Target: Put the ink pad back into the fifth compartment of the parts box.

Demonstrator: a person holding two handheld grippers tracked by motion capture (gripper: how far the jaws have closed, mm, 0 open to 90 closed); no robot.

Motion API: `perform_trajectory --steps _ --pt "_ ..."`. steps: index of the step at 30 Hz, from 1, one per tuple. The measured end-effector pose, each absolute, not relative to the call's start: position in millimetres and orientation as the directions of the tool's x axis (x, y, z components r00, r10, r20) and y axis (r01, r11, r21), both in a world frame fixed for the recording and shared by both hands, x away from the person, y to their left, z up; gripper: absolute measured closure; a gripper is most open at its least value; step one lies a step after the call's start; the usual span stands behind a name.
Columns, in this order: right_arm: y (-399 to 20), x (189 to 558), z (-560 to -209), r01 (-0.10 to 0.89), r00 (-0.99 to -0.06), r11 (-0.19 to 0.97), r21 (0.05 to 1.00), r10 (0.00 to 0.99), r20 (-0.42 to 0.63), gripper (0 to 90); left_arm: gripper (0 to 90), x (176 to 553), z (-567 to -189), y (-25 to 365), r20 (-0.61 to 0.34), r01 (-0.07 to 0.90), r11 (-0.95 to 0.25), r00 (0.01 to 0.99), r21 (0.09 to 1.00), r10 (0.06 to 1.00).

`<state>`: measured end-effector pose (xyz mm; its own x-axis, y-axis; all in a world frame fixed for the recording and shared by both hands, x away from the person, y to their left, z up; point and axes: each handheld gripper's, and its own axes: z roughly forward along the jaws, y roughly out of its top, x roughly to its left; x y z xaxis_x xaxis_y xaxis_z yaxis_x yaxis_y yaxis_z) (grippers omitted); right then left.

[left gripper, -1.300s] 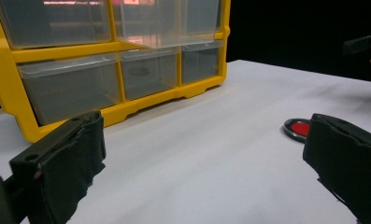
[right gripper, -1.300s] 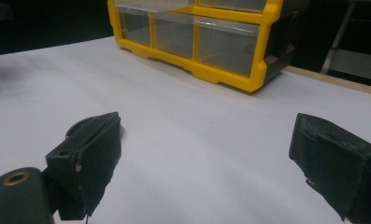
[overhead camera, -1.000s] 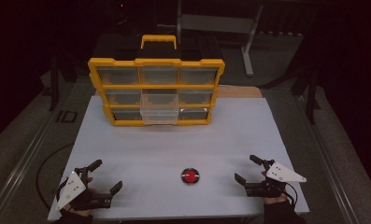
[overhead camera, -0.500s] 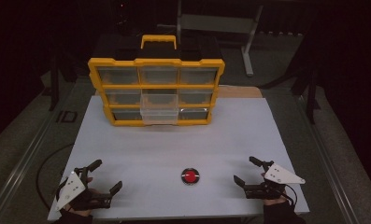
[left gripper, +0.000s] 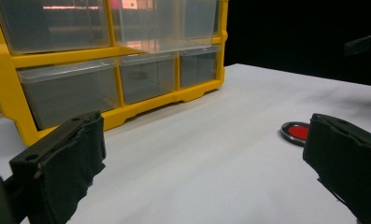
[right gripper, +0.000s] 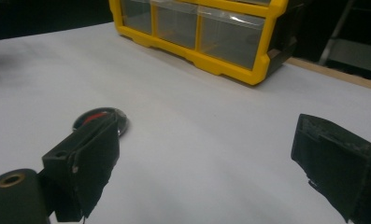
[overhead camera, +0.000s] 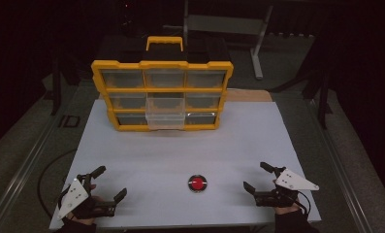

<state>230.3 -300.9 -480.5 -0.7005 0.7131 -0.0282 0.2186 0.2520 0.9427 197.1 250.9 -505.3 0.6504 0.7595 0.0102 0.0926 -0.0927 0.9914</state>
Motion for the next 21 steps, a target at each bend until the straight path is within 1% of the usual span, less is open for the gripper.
perform_trajectory --steps 4,13,21 --pt "-301.9 230.3 -474.3 0.213 -0.705 0.258 0.942 0.708 -0.035 8.1 0.2 197.4 -505.5 251.0 0.007 0.095 -0.091 0.652 0.991 0.758" --pt "-305.3 233.2 -447.5 0.187 -0.723 0.280 0.942 0.688 -0.061 7.8 0.2 197.4 -505.9 250.1 0.004 0.098 -0.090 0.654 0.991 0.757" --pt "-303.2 238.4 -429.6 0.175 -0.748 0.289 0.941 0.660 -0.064 7.7 0.2 197.8 -506.2 249.7 0.005 0.099 -0.092 0.657 0.991 0.754"
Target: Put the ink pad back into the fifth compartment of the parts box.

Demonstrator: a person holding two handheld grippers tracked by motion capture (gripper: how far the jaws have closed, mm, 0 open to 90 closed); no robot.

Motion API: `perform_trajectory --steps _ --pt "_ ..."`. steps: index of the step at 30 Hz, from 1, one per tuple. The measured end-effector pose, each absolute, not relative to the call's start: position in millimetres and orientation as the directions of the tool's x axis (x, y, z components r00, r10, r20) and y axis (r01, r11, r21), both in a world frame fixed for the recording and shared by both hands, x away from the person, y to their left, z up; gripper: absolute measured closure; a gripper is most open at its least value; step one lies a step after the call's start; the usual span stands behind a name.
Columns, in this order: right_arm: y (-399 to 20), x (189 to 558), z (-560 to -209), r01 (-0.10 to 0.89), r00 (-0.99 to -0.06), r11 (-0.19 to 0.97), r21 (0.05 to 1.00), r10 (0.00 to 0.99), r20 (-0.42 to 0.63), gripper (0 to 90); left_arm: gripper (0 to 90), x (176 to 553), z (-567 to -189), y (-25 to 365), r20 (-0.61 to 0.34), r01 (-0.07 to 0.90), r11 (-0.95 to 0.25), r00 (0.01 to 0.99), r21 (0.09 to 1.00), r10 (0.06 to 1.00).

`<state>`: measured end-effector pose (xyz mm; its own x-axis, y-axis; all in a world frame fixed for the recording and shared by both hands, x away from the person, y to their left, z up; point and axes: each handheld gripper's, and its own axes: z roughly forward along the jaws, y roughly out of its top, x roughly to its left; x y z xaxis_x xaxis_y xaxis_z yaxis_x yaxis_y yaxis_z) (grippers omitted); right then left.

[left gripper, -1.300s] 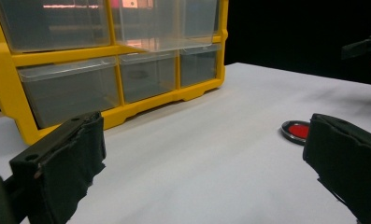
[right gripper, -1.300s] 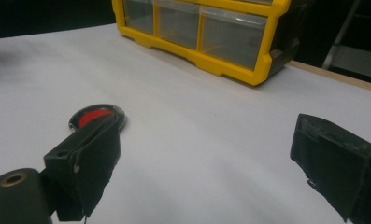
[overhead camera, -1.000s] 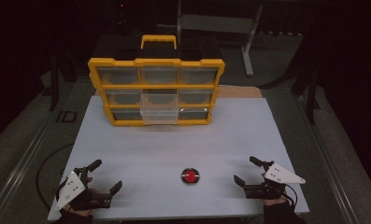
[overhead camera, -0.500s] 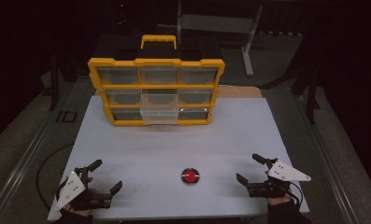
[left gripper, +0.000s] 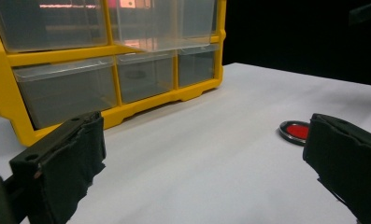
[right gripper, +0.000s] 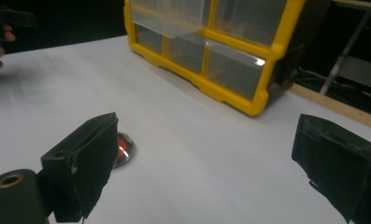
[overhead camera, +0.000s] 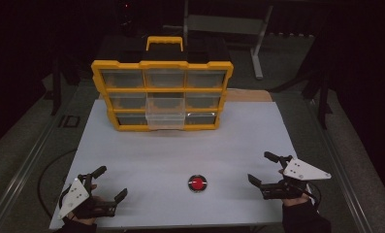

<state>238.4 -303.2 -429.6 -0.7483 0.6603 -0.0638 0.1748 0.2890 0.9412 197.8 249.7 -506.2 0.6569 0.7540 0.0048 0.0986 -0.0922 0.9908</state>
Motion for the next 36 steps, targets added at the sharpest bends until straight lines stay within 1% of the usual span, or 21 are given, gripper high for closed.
perform_trajectory --steps 8,15,29,36 --pt "-290.9 246.1 -410.5 0.142 -0.782 0.307 0.941 0.617 -0.083 7.6 0.2 197.7 -506.1 249.7 0.007 0.098 -0.095 0.659 0.991 0.752" --pt "-274.9 251.4 -404.0 0.131 -0.807 0.337 0.932 0.583 -0.097 7.7 0.2 197.9 -506.6 248.8 0.006 0.102 -0.097 0.660 0.990 0.751" --pt "-232.8 260.5 -406.9 0.093 -0.889 0.372 0.924 0.449 -0.092 7.7 0.2 197.8 -506.5 249.2 0.005 0.100 -0.095 0.660 0.990 0.751" --pt "-214.3 263.7 -414.6 0.083 -0.910 0.406 0.910 0.403 -0.097 7.7 0.2 197.8 -506.4 249.4 0.001 0.102 -0.091 0.661 0.991 0.750"
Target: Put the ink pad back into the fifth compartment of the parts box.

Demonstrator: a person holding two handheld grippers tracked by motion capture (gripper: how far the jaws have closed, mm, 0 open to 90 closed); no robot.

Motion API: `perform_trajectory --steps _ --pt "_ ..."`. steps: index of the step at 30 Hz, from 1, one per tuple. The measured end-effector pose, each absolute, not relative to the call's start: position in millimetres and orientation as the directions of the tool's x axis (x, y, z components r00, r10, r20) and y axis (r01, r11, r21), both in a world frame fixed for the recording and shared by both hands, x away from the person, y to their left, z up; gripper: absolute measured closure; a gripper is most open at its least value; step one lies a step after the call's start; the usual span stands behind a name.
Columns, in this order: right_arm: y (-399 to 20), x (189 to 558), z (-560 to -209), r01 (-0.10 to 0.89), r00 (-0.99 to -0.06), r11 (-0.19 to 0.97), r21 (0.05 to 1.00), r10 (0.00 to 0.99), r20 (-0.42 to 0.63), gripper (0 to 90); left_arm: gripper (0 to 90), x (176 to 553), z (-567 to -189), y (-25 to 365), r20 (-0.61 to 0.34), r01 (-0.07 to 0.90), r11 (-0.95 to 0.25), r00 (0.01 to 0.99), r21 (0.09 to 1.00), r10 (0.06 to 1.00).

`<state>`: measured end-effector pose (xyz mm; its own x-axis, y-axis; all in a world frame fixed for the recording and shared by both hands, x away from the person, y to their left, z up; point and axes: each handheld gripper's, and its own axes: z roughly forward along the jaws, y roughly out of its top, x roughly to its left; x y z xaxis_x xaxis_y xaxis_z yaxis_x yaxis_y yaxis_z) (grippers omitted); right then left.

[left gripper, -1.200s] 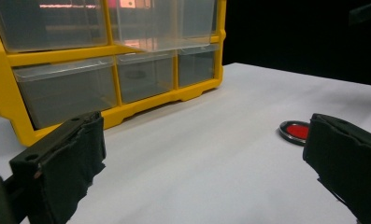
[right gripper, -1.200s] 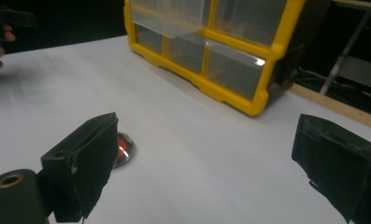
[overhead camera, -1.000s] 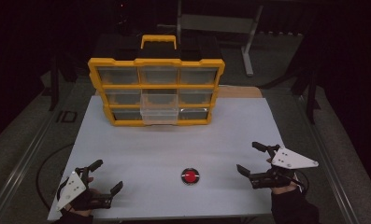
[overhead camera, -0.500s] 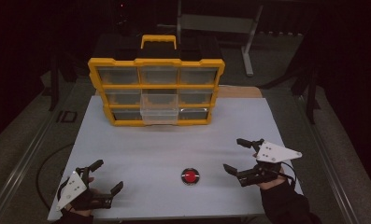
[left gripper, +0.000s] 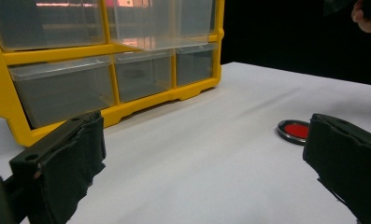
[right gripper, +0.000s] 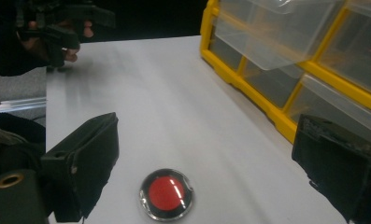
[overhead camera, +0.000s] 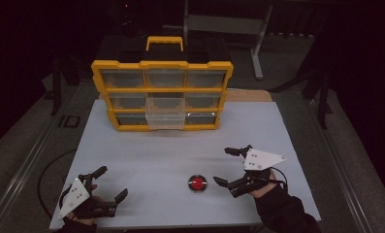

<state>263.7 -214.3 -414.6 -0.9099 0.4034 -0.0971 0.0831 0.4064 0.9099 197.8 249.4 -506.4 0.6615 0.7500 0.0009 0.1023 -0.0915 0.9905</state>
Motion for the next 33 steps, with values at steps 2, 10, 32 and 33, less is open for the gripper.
perform_trajectory --steps 2,10,32,33 --pt "-210.4 265.1 -418.0 0.090 -0.916 0.409 0.908 0.392 -0.086 7.7 0.2 197.8 -506.4 249.5 0.000 0.103 -0.090 0.662 0.991 0.750" --pt "-193.8 269.3 -438.6 0.116 -0.941 0.445 0.888 0.334 -0.045 7.7 0.2 197.4 -506.1 249.3 0.002 0.101 -0.092 0.664 0.991 0.748" --pt "-165.6 284.1 -488.0 0.179 -0.963 0.556 0.811 0.269 0.028 8.4 0.2 197.5 -506.5 249.5 -0.004 0.102 -0.086 0.668 0.991 0.744" --pt "-165.2 284.6 -489.3 0.184 -0.963 0.560 0.808 0.269 0.033 8.4 0.2 197.5 -506.5 249.6 -0.004 0.102 -0.086 0.668 0.991 0.744"
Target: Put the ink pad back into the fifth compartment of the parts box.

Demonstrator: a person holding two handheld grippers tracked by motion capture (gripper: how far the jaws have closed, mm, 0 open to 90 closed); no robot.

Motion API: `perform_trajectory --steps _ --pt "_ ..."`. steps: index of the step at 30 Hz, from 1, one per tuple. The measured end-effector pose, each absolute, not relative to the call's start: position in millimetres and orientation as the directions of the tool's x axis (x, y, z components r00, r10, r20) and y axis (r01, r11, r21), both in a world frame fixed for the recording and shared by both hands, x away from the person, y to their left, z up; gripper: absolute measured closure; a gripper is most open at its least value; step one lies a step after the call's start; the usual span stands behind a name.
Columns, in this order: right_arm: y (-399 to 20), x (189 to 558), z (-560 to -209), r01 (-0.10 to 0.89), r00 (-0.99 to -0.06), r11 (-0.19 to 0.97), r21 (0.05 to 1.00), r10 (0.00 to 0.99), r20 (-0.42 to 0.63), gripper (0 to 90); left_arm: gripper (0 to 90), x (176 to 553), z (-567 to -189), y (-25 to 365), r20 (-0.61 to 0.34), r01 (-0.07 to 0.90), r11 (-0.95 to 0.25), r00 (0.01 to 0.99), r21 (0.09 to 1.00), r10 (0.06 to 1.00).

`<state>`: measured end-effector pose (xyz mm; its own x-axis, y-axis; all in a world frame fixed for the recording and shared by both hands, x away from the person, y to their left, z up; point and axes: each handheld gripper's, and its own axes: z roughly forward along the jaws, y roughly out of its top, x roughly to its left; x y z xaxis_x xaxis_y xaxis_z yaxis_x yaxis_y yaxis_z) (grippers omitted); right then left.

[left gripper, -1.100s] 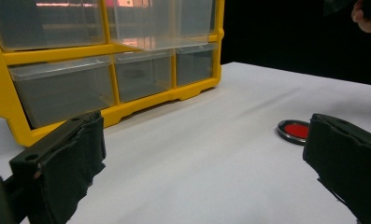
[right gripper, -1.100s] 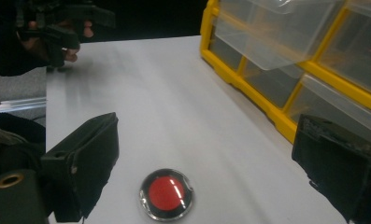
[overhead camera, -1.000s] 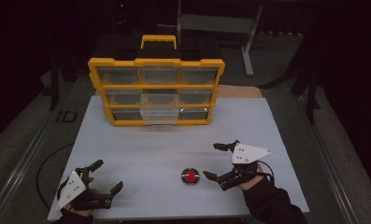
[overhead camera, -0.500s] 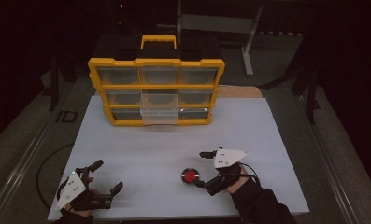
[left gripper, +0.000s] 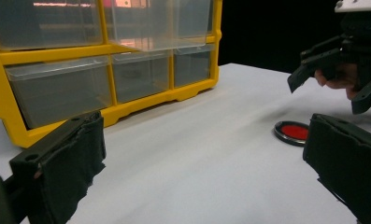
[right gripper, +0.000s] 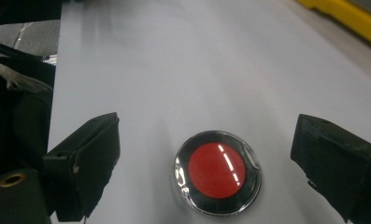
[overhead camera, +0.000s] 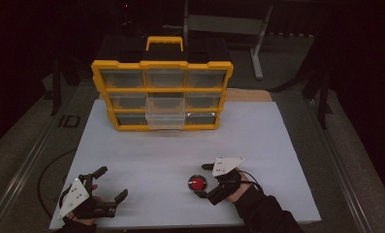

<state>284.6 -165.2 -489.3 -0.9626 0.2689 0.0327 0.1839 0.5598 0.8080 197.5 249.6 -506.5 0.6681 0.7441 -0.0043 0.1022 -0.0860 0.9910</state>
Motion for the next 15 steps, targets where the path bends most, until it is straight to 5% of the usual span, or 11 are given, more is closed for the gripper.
perform_trajectory --steps 15 --pt "-152.9 294.4 -513.0 0.184 -0.968 0.644 0.742 0.250 0.022 9.3 0.2 197.8 -506.9 249.3 -0.006 0.105 -0.087 0.671 0.991 0.741"
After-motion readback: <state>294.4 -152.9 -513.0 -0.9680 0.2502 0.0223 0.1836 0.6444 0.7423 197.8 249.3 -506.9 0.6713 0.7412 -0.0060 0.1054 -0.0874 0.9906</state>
